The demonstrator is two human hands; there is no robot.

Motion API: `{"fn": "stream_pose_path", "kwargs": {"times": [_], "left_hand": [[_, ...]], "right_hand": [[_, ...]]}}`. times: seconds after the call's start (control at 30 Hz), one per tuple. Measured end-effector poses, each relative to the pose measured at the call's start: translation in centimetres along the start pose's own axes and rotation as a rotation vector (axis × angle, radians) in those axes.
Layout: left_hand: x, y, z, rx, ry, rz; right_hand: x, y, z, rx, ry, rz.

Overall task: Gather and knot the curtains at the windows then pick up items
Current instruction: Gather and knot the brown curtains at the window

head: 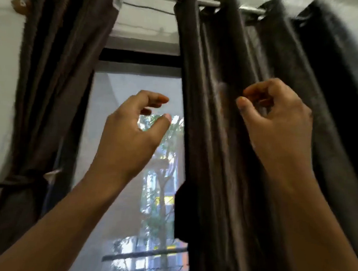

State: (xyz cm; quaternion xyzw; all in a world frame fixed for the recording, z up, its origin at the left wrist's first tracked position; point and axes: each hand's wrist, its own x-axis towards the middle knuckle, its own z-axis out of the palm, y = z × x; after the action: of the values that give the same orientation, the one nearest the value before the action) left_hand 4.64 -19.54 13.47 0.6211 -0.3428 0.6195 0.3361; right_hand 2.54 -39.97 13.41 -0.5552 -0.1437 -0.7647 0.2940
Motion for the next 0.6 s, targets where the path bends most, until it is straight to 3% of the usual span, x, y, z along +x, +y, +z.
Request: {"fn": "stream_pose_path", "kwargs": {"times": [0.03,0.1,0.3,0.47,0.6], "left_hand": [[0.1,-0.4,-0.2,0.041,-0.036,-0.026],[2.8,4.3,8.9,-0.068,0.023,-0.051],[11.4,5.8,17.4,-0.043,-0.083,-0.287],[15.4,6.2,21.2,0.161,0.07,-0.396],[17.8,5.2,21.6,0.28,0.118,-0.435]], "right_hand": [[0.5,1.7,0.3,-0.016,0.0,0.061],[6.8,10.1,-6.8,-0.111,0.067,0.045],[16.0,22.5,-6.3,-0.31,-0.168,0.259],[21.2,28.4,-4.5,-0.196,-0.368,0.386],[23.9,31.3,-3.1,-0.07,-0.421,0.503]]}}
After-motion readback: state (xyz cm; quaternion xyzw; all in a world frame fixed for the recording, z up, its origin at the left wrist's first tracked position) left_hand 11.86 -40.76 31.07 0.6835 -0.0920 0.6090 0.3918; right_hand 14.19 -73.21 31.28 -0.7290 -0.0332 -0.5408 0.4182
